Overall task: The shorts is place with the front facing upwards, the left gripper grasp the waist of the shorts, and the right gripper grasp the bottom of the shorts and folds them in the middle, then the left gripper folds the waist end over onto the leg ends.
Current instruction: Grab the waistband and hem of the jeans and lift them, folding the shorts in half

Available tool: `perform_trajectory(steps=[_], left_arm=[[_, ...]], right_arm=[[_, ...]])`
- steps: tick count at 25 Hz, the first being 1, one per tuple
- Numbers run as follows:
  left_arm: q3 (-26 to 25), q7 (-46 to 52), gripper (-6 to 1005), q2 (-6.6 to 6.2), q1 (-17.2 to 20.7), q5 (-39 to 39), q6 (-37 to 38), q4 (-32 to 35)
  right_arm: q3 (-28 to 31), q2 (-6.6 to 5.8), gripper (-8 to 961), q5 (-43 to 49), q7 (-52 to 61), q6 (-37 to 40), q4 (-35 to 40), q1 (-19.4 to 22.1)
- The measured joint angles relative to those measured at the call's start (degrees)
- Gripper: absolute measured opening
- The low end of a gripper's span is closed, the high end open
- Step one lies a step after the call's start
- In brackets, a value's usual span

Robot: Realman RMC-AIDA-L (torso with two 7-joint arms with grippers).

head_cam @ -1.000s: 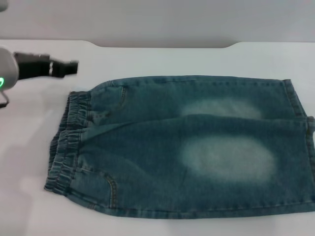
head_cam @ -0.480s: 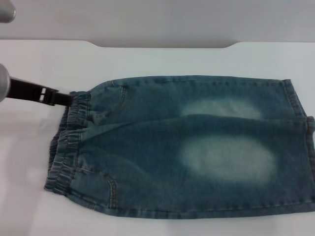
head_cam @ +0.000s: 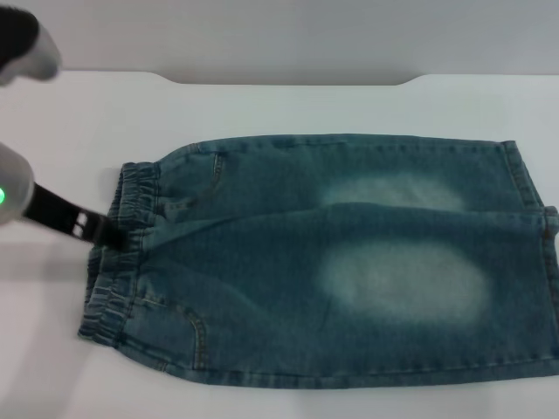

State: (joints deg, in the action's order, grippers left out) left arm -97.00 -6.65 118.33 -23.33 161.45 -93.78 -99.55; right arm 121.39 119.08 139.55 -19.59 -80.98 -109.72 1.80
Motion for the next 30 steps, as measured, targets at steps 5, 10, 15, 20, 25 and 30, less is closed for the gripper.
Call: perform_trajectory(steps=[5,10,15,20,25,30], left_arm=[[1.9,2.7,855,-0.07,-1.1,-3.8,-0.7,5.1],[3.8,5.2,854,-0.22,-2.2,-3.1,-3.6,5.6],[7.8,7.8,854,-0.2,-4.5,2.5,-8.1,7.4],[8.5,8.9,854,-0.12,-5.0,2.6,-8.1,8.5],[8.7,9.1,853,-0.03,-5.2,2.1,-7.4,9.5],[8.8,9.0,853,-0.01,-5.3,1.9,-6.7,10.5]], right_arm=[[-0.3,0.02,570,0.3,-0.6,1.1,2.4,0.5],[0.1,-0.16,570,0.5,-2.3,1.7,3.5,0.3],[0.4,-0.24,570,0.5,-4.2,2.8,5.2,0.0],[0.5,-0.26,569,0.6,-5.6,3.3,5.7,-0.1],[0.5,-0.25,569,0.5,-5.9,3.4,5.7,-0.1],[0.5,-0.25,569,0.2,-5.9,3.4,5.8,0.2]])
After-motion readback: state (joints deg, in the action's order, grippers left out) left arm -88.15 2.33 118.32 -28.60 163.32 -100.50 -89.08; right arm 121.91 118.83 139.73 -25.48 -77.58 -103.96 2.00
